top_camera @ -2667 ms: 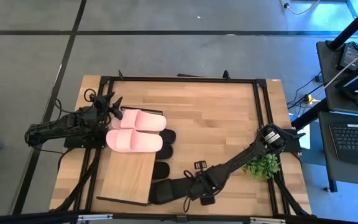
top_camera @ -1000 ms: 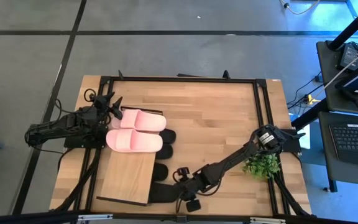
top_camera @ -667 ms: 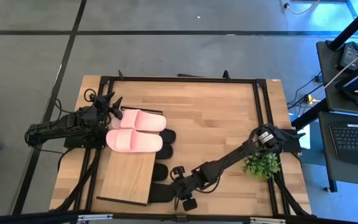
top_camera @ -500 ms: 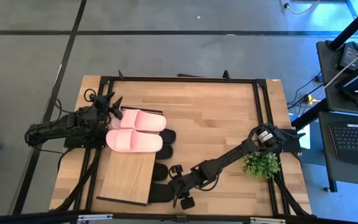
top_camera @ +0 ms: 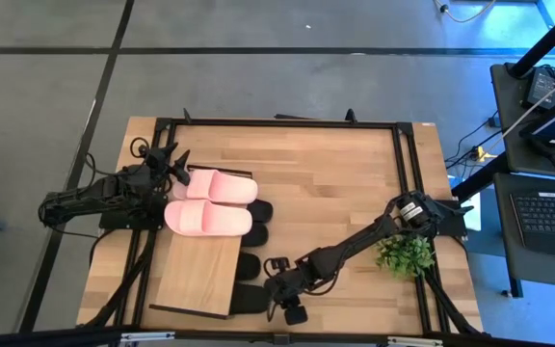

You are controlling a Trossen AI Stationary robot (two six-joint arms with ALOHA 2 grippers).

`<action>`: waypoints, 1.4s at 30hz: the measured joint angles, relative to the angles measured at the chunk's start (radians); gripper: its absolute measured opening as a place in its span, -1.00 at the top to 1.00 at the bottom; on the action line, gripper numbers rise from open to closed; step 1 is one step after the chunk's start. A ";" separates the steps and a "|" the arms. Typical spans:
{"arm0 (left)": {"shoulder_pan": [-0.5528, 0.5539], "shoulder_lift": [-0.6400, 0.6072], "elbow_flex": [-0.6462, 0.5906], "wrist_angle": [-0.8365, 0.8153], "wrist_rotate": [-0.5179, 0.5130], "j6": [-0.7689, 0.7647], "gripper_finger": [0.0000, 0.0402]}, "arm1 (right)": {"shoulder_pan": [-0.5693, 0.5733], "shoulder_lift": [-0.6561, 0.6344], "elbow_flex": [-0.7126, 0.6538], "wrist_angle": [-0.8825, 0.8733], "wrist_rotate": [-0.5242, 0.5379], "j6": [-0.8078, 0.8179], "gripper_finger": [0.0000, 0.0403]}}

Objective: Pick and place slides into the shelf
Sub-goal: Put the black slipper under the shelf

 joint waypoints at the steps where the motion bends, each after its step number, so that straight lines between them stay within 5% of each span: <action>1: 0.000 0.000 0.000 0.000 0.000 0.000 -0.08 | 0.000 0.002 0.000 0.001 0.000 0.004 0.31; 42: 0.000 0.000 0.000 0.000 0.000 0.000 -0.08 | -0.041 0.049 0.000 0.212 -0.022 -0.067 0.31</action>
